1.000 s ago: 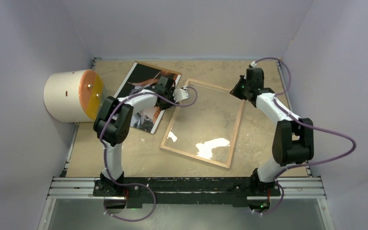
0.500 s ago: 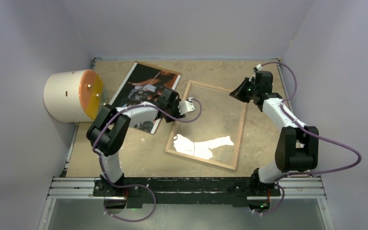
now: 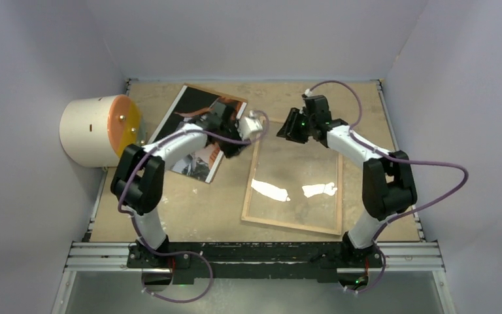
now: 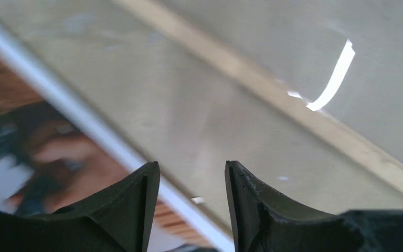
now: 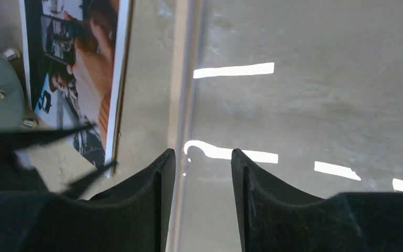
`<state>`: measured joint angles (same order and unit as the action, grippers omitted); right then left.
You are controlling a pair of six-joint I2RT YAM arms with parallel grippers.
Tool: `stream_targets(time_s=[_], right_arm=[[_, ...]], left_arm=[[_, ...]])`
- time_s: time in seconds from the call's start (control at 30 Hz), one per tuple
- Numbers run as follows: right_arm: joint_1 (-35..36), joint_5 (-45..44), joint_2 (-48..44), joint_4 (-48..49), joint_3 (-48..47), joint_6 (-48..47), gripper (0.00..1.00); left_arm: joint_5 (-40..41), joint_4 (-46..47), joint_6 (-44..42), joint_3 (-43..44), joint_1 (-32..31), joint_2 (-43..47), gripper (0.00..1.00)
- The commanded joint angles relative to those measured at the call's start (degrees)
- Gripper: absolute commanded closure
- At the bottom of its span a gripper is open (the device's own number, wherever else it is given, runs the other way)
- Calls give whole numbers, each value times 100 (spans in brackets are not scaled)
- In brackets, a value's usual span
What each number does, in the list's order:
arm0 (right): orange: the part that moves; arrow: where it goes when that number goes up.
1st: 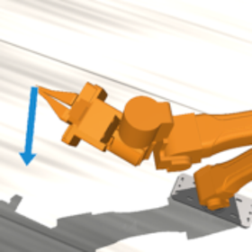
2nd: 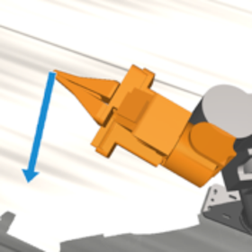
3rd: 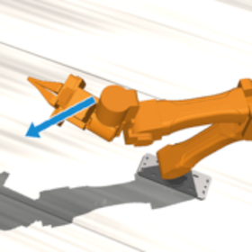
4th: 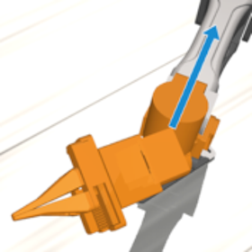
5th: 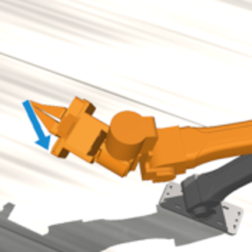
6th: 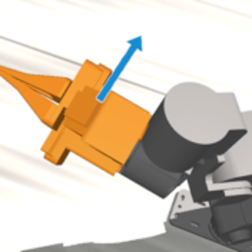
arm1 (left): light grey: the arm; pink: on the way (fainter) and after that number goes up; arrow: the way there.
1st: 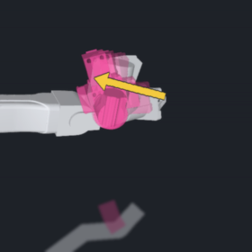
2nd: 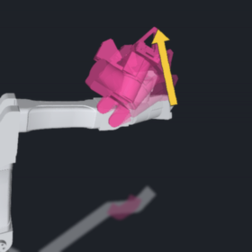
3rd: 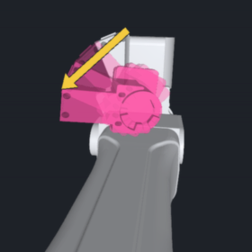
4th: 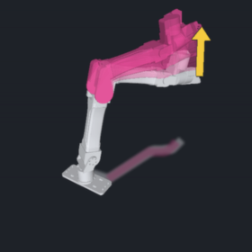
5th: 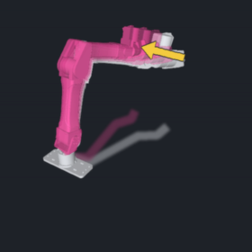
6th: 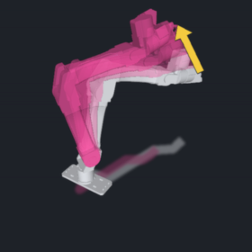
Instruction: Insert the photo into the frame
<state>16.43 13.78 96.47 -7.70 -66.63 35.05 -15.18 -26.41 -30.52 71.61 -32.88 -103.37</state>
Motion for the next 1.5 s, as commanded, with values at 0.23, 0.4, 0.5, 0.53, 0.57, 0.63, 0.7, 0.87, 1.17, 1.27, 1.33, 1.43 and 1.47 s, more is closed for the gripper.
stream_targets(time_s=[0.23,0.4,0.5,0.53,0.57,0.63,0.7,0.87,1.17,1.27,1.33,1.43,1.47], right_arm=[[1713,-1047,1444,268,-1957,1144,46],[2063,-1417,2147,404,-2418,1532,42],[2148,-1653,2376,430,-2502,1618,41],[2160,-1689,2411,443,-2499,1631,41],[2170,-1720,2439,468,-2468,1641,41],[2181,-1761,2436,551,-2357,1652,41],[2181,-1795,2401,672,-2179,1663,41],[2180,-1784,2498,744,-2000,1689,41],[2171,-1732,2671,670,-1930,1851,41],[2172,-1784,2721,649,-1924,1901,41],[2172,-1844,2737,626,-1909,1941,41],[2142,-1897,2755,562,-1862,2042,40],[2133,-1910,2747,587,-1825,2055,40]], left_arm=[[1885,-100,541,3334,2669,-1531,40],[3346,870,443,3864,2836,-2471,39],[4064,1432,293,4050,2831,-2938,39],[4265,1565,243,4163,2836,-3093,39],[4449,1666,205,4292,2852,-3252,39],[4848,1951,70,4479,2877,-3539,39],[5159,2398,-79,4510,2918,-3686,38],[5454,3021,-289,4899,3027,-3999,38],[4880,1196,-225,6172,3101,-5087,37],[4548,642,-111,6202,3128,-5216,37],[4304,277,-70,6216,3151,-5277,36],[3920,-311,-35,6181,3194,-5323,36],[3650,-524,9,6164,3213,-5310,36]])
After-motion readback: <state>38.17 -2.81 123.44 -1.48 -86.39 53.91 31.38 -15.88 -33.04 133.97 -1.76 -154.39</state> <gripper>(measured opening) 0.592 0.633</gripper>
